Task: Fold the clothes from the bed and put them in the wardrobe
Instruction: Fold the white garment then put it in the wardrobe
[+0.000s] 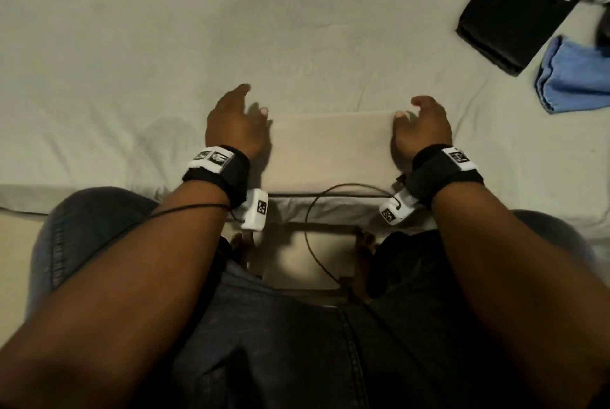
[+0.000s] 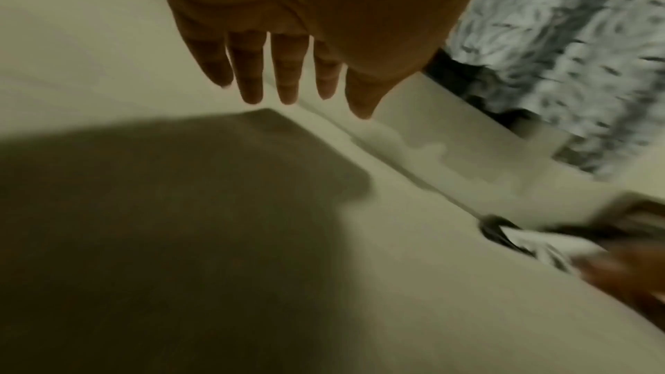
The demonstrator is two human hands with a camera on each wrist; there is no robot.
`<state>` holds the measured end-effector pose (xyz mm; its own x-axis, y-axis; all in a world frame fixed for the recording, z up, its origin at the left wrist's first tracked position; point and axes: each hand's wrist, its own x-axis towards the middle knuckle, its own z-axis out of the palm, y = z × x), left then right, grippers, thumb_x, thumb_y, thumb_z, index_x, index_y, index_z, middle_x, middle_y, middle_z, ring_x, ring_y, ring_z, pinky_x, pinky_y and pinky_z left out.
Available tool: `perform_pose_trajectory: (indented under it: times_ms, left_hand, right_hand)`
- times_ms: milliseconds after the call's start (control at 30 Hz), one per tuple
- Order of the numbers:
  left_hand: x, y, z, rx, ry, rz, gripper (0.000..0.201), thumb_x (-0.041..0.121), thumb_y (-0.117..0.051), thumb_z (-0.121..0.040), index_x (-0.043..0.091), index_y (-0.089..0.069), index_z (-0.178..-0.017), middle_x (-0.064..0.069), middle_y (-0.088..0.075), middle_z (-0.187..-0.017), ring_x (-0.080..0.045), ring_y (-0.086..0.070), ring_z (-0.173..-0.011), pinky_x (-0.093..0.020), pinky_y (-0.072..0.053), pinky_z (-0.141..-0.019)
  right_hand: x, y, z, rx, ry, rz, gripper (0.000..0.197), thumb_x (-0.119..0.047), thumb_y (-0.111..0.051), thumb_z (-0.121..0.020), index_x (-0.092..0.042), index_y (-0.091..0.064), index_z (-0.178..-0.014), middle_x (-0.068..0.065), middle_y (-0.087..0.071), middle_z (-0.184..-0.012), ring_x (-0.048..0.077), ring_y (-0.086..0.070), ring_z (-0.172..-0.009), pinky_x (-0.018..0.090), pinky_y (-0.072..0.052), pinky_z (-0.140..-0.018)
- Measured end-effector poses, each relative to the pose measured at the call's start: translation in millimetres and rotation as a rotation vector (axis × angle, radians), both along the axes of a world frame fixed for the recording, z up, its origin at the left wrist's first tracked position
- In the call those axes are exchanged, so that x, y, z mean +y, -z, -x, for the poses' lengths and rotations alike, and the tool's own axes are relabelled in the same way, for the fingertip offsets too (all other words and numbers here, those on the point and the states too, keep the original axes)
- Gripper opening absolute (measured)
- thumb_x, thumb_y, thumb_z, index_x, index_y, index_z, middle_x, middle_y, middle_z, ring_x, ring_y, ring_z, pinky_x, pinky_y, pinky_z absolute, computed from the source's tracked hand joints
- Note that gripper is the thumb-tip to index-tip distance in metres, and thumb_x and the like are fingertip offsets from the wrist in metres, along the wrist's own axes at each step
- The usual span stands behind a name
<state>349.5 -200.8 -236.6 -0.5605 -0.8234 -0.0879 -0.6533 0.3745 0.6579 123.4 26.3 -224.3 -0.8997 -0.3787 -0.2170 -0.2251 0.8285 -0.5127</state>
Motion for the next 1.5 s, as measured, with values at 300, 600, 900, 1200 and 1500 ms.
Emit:
perform_pose_trajectory:
  times_ms: [300,600,900,1200,1500]
  left_hand:
    - [89.7,17.2,10.2,-0.395,0.602,0.276,0.06,0.047,-0.039,-0.101,0.032,-0.027,-0.157,-0.003,-0.021,-0.167,-0.031,-0.017,-0.154,-0.053,-0.013,-0.122]
    - [52.8,18.2,-24.6,-0.45,0.221,-0.051,0.095,0.088,-0.038,-0.082,0.042,-0.007,-0.16,-0.001,0.003,-0.17,-0.03,0.001,-0.156,-0.054,-0.005,-0.123]
    - [40.1,-5.4,-35.0,-0.201,-0.203,-0.372,0.086,0.069,-0.06,-0.083,0.015,-0.046,-0.149,-0.009,-0.05,-0.151,-0.032,-0.051,-0.135,-0.036,-0.041,-0.112]
    - [53.6,-12.6,-16.1,-0.085,-0.136,-0.443,0.07,0.056,-0.079,-0.067,0.017,-0.068,-0.123,0.001,-0.072,-0.119,-0.023,-0.067,-0.107,-0.034,-0.053,-0.097]
    - [35.6,10.7,5.3,0.208,-0.371,-0.84,0.071,0.045,-0.094,-0.065,0.003,-0.067,-0.115,-0.009,-0.075,-0.108,-0.025,-0.074,-0.092,-0.043,-0.058,-0.09]
  right_hand:
    - [-17.7,32.3,-106.1,0.169,-0.64,-0.232,0.074,-0.048,-0.045,-0.098,-0.023,-0.017,-0.161,0.002,-0.011,-0.17,0.023,-0.009,-0.156,0.052,-0.015,-0.122]
    - [32.3,31.6,-45.2,-0.031,-0.311,-0.223,0.11,-0.096,-0.039,-0.072,-0.041,0.001,-0.158,-0.01,0.001,-0.169,0.013,0.0,-0.156,0.052,-0.005,-0.123]
    - [33.9,2.1,-42.3,-0.365,0.199,0.081,0.092,-0.063,-0.066,-0.081,-0.012,-0.04,-0.153,0.007,-0.048,-0.152,0.03,-0.048,-0.139,0.033,-0.038,-0.114]
    - [41.1,7.6,-55.3,-0.392,0.126,0.247,0.059,-0.042,-0.079,-0.079,-0.005,-0.067,-0.124,0.007,-0.071,-0.118,0.027,-0.067,-0.111,0.029,-0.05,-0.096]
    - [9.9,20.1,-18.4,-0.872,0.358,0.599,0.037,-0.016,-0.088,-0.072,-0.004,-0.075,-0.105,0.009,-0.078,-0.096,0.027,-0.076,-0.09,0.041,-0.059,-0.088]
